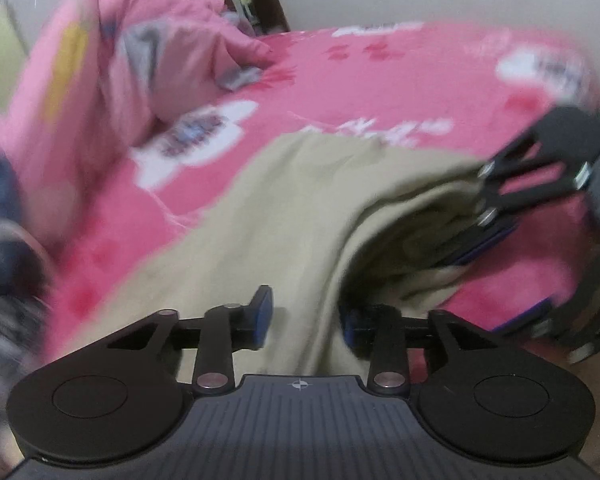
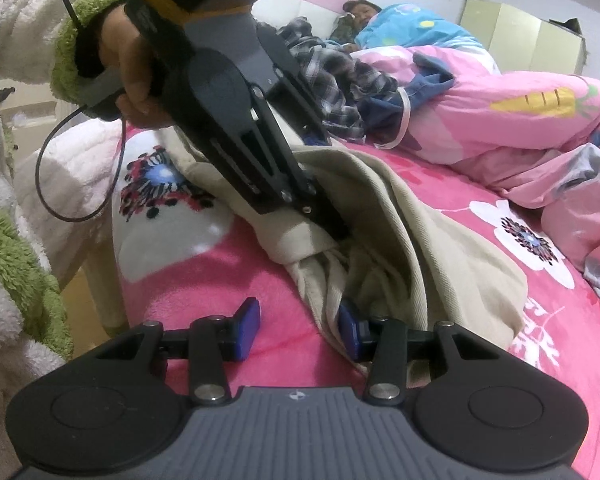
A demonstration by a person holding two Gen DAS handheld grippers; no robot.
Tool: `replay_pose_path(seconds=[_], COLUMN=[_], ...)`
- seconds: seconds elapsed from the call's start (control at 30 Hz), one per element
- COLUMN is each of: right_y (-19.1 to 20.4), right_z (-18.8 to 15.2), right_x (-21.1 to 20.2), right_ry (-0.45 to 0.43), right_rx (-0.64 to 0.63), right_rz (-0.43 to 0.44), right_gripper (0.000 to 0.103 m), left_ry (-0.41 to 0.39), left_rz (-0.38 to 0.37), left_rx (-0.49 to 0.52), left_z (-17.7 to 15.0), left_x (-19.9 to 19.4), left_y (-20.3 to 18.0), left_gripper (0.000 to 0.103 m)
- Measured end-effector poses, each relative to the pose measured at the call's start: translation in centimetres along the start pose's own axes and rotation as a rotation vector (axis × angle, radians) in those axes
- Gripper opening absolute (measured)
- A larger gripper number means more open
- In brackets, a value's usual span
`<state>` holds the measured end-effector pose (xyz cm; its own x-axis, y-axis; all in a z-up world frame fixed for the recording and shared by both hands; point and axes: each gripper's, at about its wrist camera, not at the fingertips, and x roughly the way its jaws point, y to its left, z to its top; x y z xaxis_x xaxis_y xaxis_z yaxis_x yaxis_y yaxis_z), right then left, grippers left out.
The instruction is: Fold clothes
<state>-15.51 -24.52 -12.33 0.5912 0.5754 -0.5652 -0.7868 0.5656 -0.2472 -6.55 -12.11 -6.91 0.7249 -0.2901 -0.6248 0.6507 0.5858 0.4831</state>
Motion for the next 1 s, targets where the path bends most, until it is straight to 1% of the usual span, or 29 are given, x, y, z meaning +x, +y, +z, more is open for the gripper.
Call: replay_pose_path(seconds=[0.03,0.07,0.13,0.17,0.27,0.3,0.37,0.43,0.53,0.6,0.7,0.83,0.9,0.93,0.97,1.0], right_y=[0.1,0.1,0.2,0.2,0.2,0.2,0.3,0.3,0.4,0.6,0.6,0.7,0.7,0.8,0.8,0.8], right_z=[0.0,0.1,0.1,0.1,-0.1,-0.1,-0.1,-0.1,-0.2,-0.1,0.0,0.2,0.2,0.3,0.3,0.3], right_x=[0.0,0.0,0.1,0.1,0.1,0.1,0.1,0.1,0.1,0.0,0.1,0.2,0.3,0.3,0.3,0.4], right_ry=[0.001,0.001,0.001,0.002,0.000,-0.001,-0.002,-0.003,-0.004,-0.005,0.002,0.012,0.017,0.019,0.022,0.025], right_rx=[-0.001,-0.001,0.000,0.001,0.020,0.022,0.024,0.027,0.035,0.050,0.064,0.082,0.091,0.094,0.098,0.101], right_rz=[-0.003,-0.006,-0.013,-0.014,-0.018,-0.020,-0.024,-0.029,-0.039,-0.052,-0.062,-0.075,-0.081,-0.085,-0.089,-0.092], right_gripper=[0.047,0.047,0.047,0.047,0.046,0.046,0.047,0.047,0.047,0.047,0.047,0.047,0.047,0.047,0.047,0.047], left_ry=[-0.032,-0.077,-0.170,-0.176,-0.118,-0.106,-0.090,-0.080,-0.071,-0.065,-0.043,-0.025,-0.027,-0.027,-0.028,-0.031], left_rz=[0.074,0.161,0.339,0.375,0.281,0.240,0.170,0.113,0.010,-0.039,-0.125,-0.209,-0.226,-0.235,-0.243,-0.236], left_rx=[0.084,0.189,0.482,0.563,0.464,0.386,0.234,0.105,-0.078,-0.166,-0.250,-0.338,-0.376,-0.394,-0.413,-0.407], left_z=[0.1,-0.1,-2.0,-2.8,-3.1,-2.7,-1.8,-1.0,-0.7,-1.1,-2.1,-3.2,-3.6,-3.8,-4.0,-4.1], left_x=[-0.4,-0.8,-0.8,-0.5,-0.7,-1.2,-2.3,-3.2,-3.7,-3.7,-3.2,-3.0,-2.9,-2.8,-2.8,-2.8], left_y=[-1.0,-2.4,-6.0,-7.0,-6.0,-5.0,-2.7,-0.7,2.0,3.2,3.6,3.1,3.0,3.0,2.9,2.6], left_gripper=[0.029,0.030,0.031,0.031,0.032,0.033,0.049,0.053,0.055,0.055,0.055,0.053,0.046,0.040,0.036,0.035])
